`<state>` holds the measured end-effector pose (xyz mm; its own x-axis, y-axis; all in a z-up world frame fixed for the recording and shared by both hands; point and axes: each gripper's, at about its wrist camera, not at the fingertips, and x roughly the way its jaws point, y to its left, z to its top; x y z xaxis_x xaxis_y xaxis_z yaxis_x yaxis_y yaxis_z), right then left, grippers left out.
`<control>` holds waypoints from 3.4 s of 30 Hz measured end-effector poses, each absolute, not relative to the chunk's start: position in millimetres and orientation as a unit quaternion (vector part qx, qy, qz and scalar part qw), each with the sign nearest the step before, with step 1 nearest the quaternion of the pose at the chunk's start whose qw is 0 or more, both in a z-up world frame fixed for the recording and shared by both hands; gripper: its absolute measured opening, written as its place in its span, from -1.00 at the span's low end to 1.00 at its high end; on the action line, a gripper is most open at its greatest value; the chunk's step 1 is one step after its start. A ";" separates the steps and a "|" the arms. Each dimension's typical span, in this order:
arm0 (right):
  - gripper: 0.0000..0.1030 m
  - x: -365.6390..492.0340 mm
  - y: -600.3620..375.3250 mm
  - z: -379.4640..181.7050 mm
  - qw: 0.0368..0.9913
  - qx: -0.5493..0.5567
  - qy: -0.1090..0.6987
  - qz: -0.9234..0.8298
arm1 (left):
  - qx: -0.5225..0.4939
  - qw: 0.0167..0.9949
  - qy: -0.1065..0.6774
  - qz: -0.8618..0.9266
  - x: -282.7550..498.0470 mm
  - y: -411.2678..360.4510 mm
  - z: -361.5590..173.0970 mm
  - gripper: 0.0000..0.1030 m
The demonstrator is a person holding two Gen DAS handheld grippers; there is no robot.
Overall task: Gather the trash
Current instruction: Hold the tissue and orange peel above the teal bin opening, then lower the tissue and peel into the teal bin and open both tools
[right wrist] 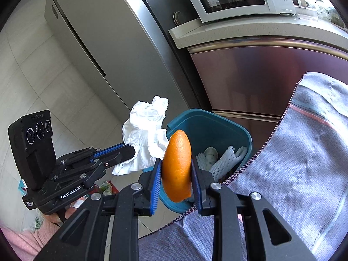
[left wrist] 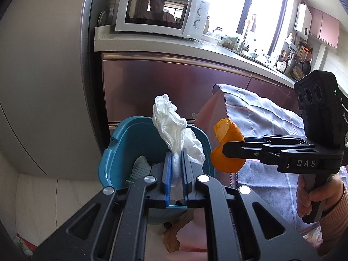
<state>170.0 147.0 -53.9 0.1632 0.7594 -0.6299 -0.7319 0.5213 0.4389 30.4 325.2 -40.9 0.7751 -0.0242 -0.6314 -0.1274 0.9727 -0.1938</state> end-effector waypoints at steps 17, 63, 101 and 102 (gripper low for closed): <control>-0.53 180.0 166.5 -65.0 0.756 -0.002 0.444 0.482 | -0.118 0.928 0.352 0.040 43.0 330.6 -57.0 -0.83; -0.51 196.3 199.2 -80.7 0.736 -0.047 0.490 0.464 | -0.126 0.908 0.396 0.059 75.6 334.8 -103.4 -0.83; -0.34 194.2 218.7 -84.3 0.738 -0.081 0.497 0.450 | -0.139 0.890 0.430 0.058 95.3 334.6 -128.3 -0.56; -0.33 192.9 217.6 -84.8 0.739 -0.081 0.496 0.449 | -0.140 0.890 0.430 0.059 95.0 334.3 -128.4 -0.56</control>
